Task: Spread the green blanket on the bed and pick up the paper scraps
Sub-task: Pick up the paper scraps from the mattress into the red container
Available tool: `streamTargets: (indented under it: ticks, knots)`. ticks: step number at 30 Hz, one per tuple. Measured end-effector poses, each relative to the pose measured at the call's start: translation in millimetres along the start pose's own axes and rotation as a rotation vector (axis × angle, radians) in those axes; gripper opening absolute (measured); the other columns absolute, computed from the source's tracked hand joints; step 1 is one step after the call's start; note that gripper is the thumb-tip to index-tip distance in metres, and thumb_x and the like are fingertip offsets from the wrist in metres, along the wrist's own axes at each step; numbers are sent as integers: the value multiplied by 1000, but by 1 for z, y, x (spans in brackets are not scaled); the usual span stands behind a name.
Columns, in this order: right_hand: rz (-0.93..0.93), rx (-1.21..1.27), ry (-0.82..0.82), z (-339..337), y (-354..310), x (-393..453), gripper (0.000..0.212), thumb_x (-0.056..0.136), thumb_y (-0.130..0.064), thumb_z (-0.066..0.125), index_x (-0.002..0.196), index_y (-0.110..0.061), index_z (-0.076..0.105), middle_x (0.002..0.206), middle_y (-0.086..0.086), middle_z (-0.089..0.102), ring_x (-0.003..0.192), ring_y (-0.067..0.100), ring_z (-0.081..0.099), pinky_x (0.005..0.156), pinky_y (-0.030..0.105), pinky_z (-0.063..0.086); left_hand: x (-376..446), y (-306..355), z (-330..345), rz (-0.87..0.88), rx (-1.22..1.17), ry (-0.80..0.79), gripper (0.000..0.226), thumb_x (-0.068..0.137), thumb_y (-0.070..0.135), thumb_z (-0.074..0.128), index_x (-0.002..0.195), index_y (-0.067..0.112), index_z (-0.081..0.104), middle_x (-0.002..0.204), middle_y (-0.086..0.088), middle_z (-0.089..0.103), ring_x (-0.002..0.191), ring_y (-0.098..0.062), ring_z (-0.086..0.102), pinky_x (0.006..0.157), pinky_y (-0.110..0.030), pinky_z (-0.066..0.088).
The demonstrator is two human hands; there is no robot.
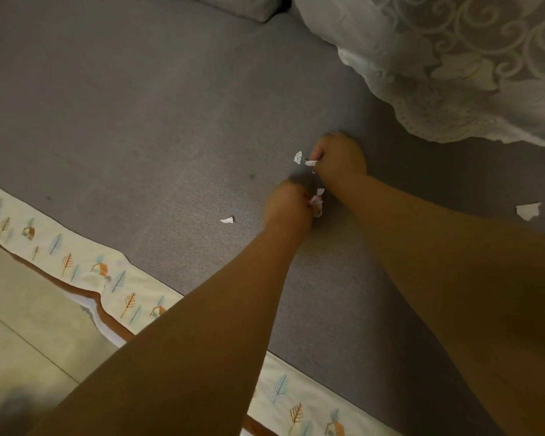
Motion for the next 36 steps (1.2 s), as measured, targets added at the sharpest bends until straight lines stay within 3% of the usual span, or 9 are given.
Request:
streamTargets:
  ticks: [5,7,11,13,18,26,31,34,36]
  knots:
    - [59,96,-125,-1,0,5,29,96,-18,55,121,-6,65,123,14,65,114,29,60,99,33,48,-17,8,0,55,-163,-20,28,97,0,42,118,-12,56,74,-7,51,60,3,60,55,-7,38]
    - [155,341,-119,-1,10,6,27,93,-16,58,116,-4,69,119,15,67,109,29,62,96,33,48,-20,7,-3,-58,-328,9,23,98,9,45,112,1,61,81,-7,57,70,-10,60,65,-16,37]
    - [351,899,-19,4,25,3,32,87,-5,66,119,-2,66,108,12,68,87,22,62,86,31,56,-15,-8,-14,-170,-483,65,19,94,24,56,84,10,63,73,-4,58,66,-10,64,56,-21,52]
    - [355,982,-34,11,20,6,38,86,-2,67,123,-1,62,108,12,65,88,21,62,77,24,57,-16,-27,-18,-256,-585,129,20,88,32,66,91,13,69,72,-1,62,76,-17,66,73,-29,57]
    - [241,792,-92,19,-6,13,37,84,-6,70,121,-2,64,121,19,66,109,32,65,99,40,51,-16,-50,-17,-338,-704,181,22,87,32,67,97,12,69,73,-1,63,83,-21,68,84,-37,57]
    - [204,333,-90,12,-34,4,42,102,-32,43,135,-8,54,143,13,50,132,28,47,107,34,37,-18,-55,-14,-331,-730,218,27,89,35,64,97,11,70,93,-8,71,88,-23,69,85,-35,57]
    - [189,355,-357,33,-49,-45,21,91,-32,59,90,-13,66,106,8,71,104,25,67,95,30,51,-42,-76,-21,-352,-792,299,22,86,29,68,96,9,72,83,-6,69,75,-18,66,65,-24,50]
    - [285,560,-552,58,-61,-102,11,87,-12,66,76,-14,66,87,5,68,82,20,67,89,35,57,-65,-93,-25,-363,-707,342,25,88,29,66,96,6,73,92,-14,72,88,-29,69,76,-32,54]
    - [359,739,-549,68,-72,-136,26,84,0,64,64,-15,58,70,5,60,64,18,59,69,31,58,-86,-110,-29,-408,-642,371,25,88,31,65,90,7,73,92,-13,73,85,-29,68,74,-30,51]
Point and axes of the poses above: each hand's wrist, its own x-axis towards the middle knuckle, its own z-axis out of the palm, y = z × x, the point moved 3 cm from there along x, towards the middle knuckle
